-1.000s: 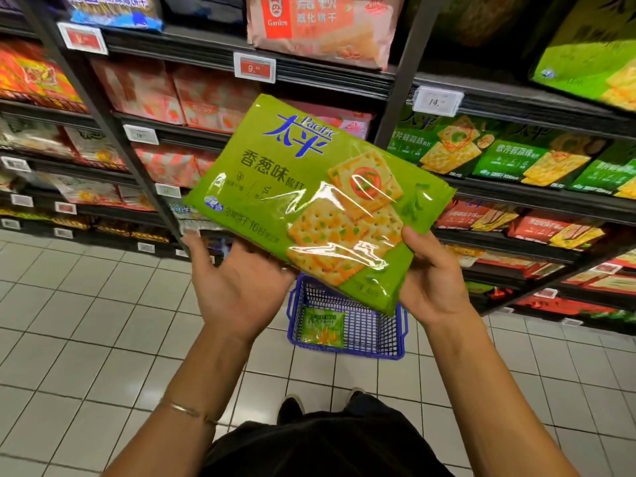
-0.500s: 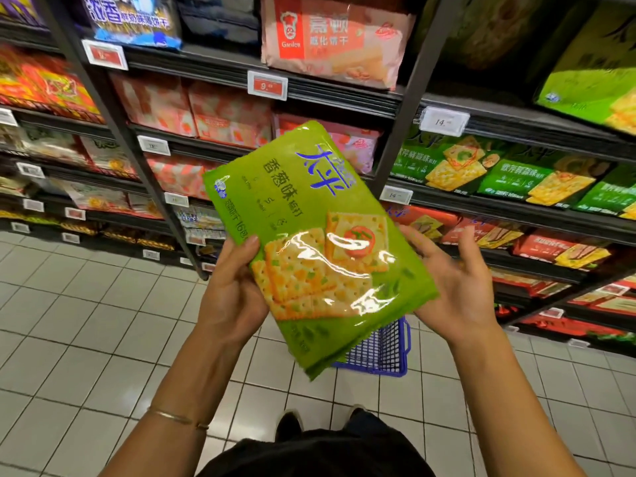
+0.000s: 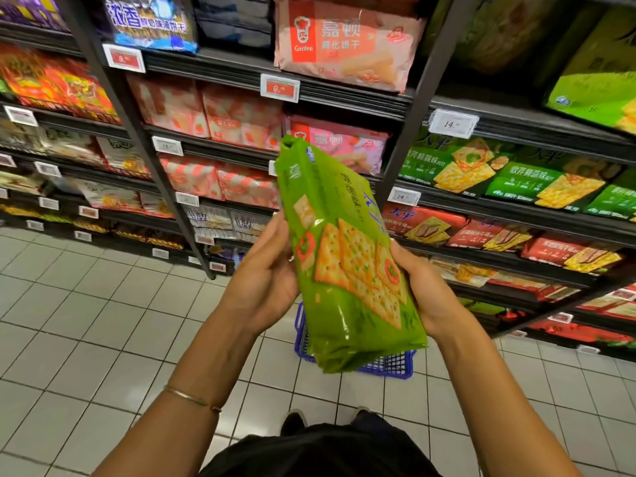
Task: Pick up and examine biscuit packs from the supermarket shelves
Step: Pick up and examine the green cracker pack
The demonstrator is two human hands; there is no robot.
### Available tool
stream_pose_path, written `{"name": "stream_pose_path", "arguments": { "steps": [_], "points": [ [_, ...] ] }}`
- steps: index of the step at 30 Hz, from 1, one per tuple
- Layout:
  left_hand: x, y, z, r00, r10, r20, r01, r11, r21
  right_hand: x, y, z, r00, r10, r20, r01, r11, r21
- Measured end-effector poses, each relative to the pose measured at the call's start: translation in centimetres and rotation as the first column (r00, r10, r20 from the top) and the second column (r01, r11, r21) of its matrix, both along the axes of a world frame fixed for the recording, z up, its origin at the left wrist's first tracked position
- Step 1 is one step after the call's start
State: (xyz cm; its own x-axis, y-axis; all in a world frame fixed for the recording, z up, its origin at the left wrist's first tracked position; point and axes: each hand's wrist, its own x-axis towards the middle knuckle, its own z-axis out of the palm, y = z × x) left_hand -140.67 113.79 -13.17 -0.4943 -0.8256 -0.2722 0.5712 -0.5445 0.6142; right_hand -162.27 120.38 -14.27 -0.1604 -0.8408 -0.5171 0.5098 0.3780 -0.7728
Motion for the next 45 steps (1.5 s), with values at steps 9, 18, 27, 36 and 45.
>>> {"name": "stream_pose_path", "arguments": {
  "steps": [9,18,27,36,45],
  "points": [
    [0.3,-0.6,-0.7,0.992,-0.11,-0.059,0.115,0.99,0.08,0.1,0.8,-0.2,0.978,0.059,0.198,-0.055,0.998,-0.026],
    [1.0,-0.6,-2.6,0.971,-0.215,-0.104,0.223,0.972,0.078,0.1,1.4,0.4,0.97,0.11,0.217,-0.09,0.991,-0.1],
    [1.4,-0.6,-2.8,0.992,-0.099,-0.073,0.115,0.961,0.251,-0.5,0.9,-0.2,0.969,0.02,0.246,0.014,0.991,-0.136],
    [1.0,-0.8,-2.6,0.995,0.032,-0.099,-0.001,0.954,0.299,0.3,1.4,-0.5,0.965,0.113,0.237,-0.042,0.957,-0.286],
    [0.6,-0.8,-1.8,0.964,0.188,-0.188,-0.134,0.955,0.266,1.9,1.2,0.7,0.966,0.157,0.206,-0.088,0.947,-0.31]
  ]
}}
